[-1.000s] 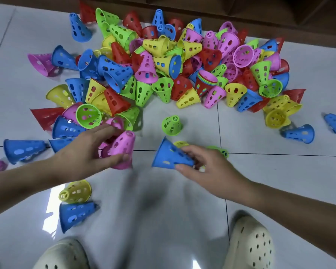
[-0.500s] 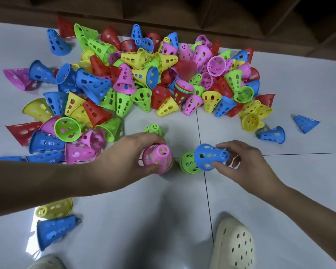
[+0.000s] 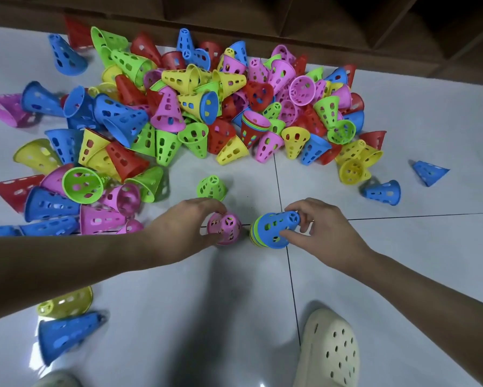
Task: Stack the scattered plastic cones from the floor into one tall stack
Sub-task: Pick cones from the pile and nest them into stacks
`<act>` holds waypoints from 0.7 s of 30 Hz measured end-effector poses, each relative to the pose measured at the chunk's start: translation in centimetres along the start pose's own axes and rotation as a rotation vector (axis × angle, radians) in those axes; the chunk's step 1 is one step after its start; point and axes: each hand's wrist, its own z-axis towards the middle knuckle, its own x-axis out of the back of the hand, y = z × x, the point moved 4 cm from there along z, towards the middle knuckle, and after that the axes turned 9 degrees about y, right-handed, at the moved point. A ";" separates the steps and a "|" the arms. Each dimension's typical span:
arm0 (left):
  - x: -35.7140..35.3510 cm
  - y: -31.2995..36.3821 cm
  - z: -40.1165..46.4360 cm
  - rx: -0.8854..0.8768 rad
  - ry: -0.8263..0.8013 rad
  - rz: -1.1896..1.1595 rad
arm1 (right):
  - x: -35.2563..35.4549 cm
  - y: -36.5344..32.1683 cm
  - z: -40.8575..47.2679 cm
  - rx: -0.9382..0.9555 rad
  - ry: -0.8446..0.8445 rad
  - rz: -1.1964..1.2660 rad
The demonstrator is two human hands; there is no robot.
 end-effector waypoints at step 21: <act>6.6 -10.6 -12.9 0.294 -0.437 0.348 | -6.6 -7.3 -1.5 0.195 -0.160 0.095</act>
